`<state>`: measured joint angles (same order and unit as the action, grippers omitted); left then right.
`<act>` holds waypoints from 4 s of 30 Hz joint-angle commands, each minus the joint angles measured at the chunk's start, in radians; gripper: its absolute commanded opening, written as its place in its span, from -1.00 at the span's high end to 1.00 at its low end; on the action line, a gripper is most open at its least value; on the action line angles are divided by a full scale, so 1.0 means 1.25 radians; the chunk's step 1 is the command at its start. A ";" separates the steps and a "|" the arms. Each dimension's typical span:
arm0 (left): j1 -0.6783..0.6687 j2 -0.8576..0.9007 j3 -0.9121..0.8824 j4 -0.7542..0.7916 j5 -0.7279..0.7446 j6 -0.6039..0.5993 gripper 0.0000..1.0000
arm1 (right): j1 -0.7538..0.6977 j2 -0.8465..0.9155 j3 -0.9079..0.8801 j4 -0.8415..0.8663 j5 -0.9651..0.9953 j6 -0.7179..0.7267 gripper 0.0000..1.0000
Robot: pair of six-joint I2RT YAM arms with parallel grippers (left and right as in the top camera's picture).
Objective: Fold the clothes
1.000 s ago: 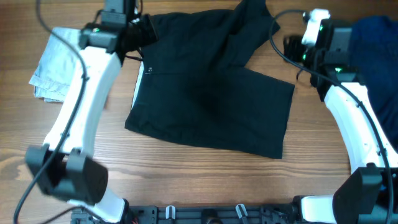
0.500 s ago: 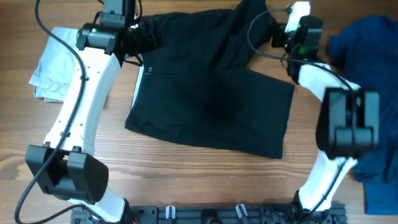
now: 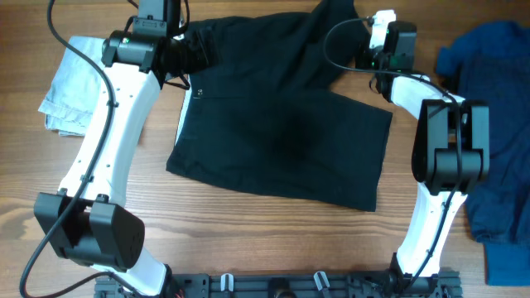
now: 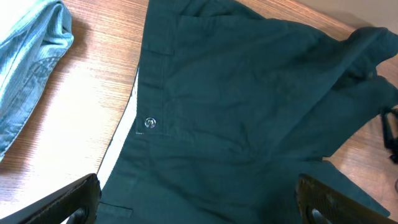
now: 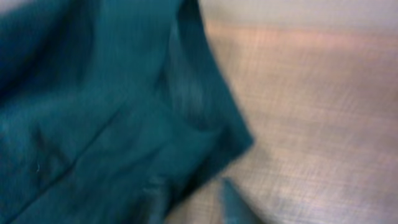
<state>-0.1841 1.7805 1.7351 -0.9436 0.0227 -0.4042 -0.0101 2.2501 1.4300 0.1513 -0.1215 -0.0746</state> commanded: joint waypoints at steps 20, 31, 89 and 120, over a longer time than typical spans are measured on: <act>0.001 0.053 -0.004 -0.020 -0.011 0.004 -1.00 | -0.034 -0.199 0.007 -0.107 -0.139 0.004 -0.16; 0.001 0.059 -0.004 -0.016 -0.041 0.004 -0.99 | -0.032 -0.028 0.007 0.107 -0.150 0.005 -0.72; 0.001 0.059 -0.004 -0.038 -0.041 0.004 -0.99 | -0.044 -0.006 0.025 0.107 -0.245 -0.169 -0.55; 0.001 0.059 -0.004 -0.051 -0.041 0.003 -0.99 | -0.061 -0.002 0.045 0.060 -0.281 -0.011 0.92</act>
<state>-0.1841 1.8519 1.7340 -1.0065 -0.0113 -0.4042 -0.0658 2.2723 1.4651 0.2855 -0.4458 -0.2035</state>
